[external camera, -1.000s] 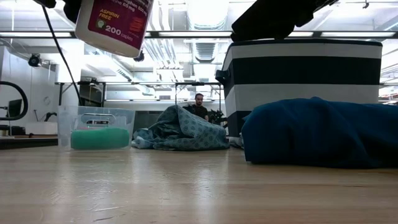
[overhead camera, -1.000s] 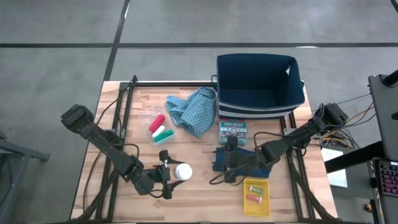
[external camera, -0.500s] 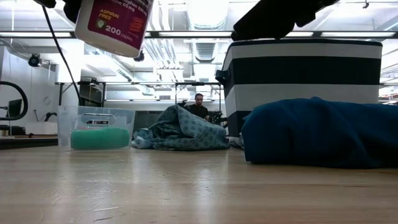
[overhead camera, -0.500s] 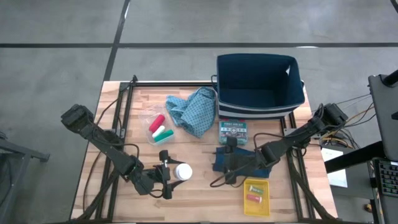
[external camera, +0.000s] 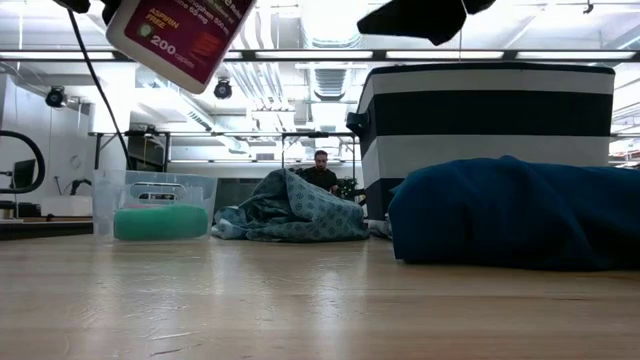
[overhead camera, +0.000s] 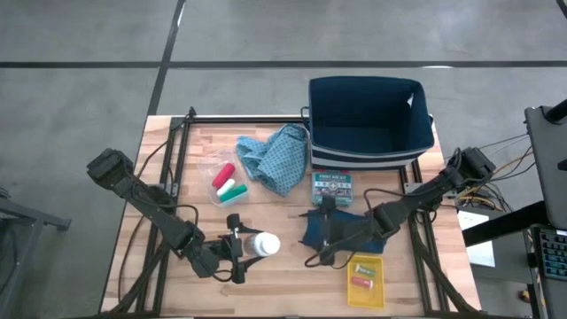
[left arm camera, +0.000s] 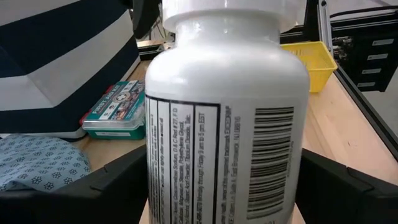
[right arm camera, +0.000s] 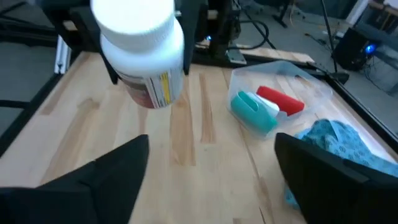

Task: Pick & place medical supplies in basket/bin
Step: Put the white pill bottle into the yellow bin

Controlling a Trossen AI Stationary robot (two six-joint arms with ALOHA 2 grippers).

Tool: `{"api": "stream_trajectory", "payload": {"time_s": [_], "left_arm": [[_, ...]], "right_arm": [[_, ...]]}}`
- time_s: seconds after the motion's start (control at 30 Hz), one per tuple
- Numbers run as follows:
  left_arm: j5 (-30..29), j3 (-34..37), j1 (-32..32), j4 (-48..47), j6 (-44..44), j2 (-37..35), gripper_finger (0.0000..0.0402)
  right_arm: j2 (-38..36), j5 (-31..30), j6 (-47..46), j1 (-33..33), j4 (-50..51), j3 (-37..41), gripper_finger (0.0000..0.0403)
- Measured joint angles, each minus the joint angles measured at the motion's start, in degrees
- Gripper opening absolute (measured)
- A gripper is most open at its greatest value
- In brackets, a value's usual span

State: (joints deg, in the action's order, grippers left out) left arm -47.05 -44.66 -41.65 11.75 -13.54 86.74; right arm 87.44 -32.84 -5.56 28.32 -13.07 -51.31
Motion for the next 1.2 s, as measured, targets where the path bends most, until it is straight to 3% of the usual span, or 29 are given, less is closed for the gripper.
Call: {"api": "stream_trajectory", "payload": {"time_s": [0.2,1.2], "left_arm": [[0.0,0.0,0.0,0.0,0.0,0.0,0.0334],[0.0,0.0,0.0,0.0,0.0,0.0,0.0335]], "right_arm": [[0.0,0.1,1.3,0.7,-1.3,0.0,0.0397],[0.0,-0.1,-4.3,0.5,-2.7,0.0,0.0400]]}}
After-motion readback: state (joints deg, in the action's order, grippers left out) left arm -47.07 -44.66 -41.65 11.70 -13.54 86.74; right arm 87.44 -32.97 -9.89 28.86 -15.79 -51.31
